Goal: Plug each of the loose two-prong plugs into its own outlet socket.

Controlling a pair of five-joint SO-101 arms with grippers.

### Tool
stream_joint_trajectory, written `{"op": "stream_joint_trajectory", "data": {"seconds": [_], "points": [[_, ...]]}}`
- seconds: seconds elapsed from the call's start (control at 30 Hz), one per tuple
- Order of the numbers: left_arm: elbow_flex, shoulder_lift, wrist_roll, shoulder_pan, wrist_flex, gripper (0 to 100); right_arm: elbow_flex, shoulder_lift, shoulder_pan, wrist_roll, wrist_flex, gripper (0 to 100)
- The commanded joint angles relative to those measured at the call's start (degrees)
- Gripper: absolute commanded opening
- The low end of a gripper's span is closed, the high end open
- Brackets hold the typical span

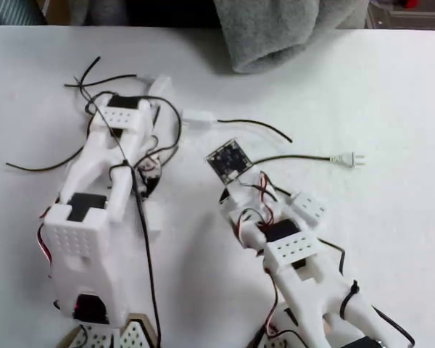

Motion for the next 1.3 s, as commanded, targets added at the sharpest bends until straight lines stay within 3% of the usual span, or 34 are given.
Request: {"op": "stream_joint_trajectory", "data": {"seconds": [0.0,0.43,0.8,1.1,1.27], "points": [[-2.5,-3.1,-1.1,-0.9,0.3,11,-0.3,-0.1,-0.7,1.1,-0.9,22.3],[-2.1,-2.9,-1.5,-5.0,-0.4,10,-0.3,-0.1,-0.8,1.2,-0.9,22.3],[-4.7,-3.5,-1.5,-3.6,0.1,2,-0.3,-0.1,-0.8,1.2,-0.9,22.3],[-17.7,-3.6,-1.5,3.6,10.6,2,-0.3,-0.1,-0.7,1.2,-0.9,22.3],[-21.4,-3.6,-1.5,4.3,12.5,2,-0.3,-0.1,-0.7,1.2,-0.9,22.3]]}}
